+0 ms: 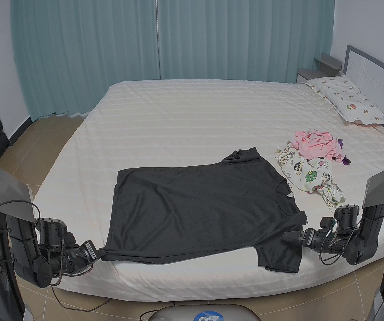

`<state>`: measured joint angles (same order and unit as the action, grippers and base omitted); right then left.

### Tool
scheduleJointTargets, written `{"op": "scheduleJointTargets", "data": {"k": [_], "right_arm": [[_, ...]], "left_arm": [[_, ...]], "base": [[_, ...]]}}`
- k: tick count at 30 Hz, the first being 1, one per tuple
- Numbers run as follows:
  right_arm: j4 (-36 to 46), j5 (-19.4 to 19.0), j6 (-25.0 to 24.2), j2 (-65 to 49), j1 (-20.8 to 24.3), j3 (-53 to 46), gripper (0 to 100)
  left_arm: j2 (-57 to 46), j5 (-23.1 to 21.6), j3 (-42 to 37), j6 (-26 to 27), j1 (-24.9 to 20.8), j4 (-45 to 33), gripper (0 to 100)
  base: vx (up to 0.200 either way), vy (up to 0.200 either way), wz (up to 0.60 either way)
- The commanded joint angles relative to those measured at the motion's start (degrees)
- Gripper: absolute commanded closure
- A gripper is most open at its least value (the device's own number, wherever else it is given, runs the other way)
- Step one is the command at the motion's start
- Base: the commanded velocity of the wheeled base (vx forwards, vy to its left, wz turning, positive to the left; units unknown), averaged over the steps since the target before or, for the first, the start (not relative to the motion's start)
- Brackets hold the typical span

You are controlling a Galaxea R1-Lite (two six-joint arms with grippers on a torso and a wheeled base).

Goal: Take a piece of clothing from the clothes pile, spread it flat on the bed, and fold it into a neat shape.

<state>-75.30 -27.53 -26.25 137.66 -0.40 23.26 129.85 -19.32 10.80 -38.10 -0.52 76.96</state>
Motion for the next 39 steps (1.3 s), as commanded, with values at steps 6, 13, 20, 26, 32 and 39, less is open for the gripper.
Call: {"op": "scheduleJointTargets", "data": {"k": [6,13,20,26,32,39], "right_arm": [[0.07,0.02,0.32,-0.81,-0.74,-0.67,0],[0.07,0.02,0.85,-1.51,-1.88,-3.22,0],[0.07,0.28,3.13,-0.55,-1.44,-4.19,0],[0.15,2.04,3.13,0.6,0.93,-2.34,0],[0.07,3.97,3.13,0.95,1.81,-1.64,100],[-0.46,1.77,3.22,-3.71,-1.62,-6.82,100]], "left_arm": [[-1.27,-0.01,-0.69,-0.14,0.0,0.03,100],[-3.03,-0.01,-0.78,-1.89,0.0,0.03,100],[-3.2,-0.01,-1.05,-1.89,0.0,0.03,100],[-3.12,-0.01,-0.96,-1.89,0.0,-0.05,100],[-3.12,0.07,-1.05,-1.89,0.0,-0.05,100],[-4.35,-0.01,-1.13,-2.16,0.08,-0.05,100]], "base": [[0.0,0.0,0.0],[0.0,0.0,0.0],[0.0,0.0,0.0],[0.0,0.0,0.0],[0.0,0.0,0.0],[0.0,0.0,0.0]]}}
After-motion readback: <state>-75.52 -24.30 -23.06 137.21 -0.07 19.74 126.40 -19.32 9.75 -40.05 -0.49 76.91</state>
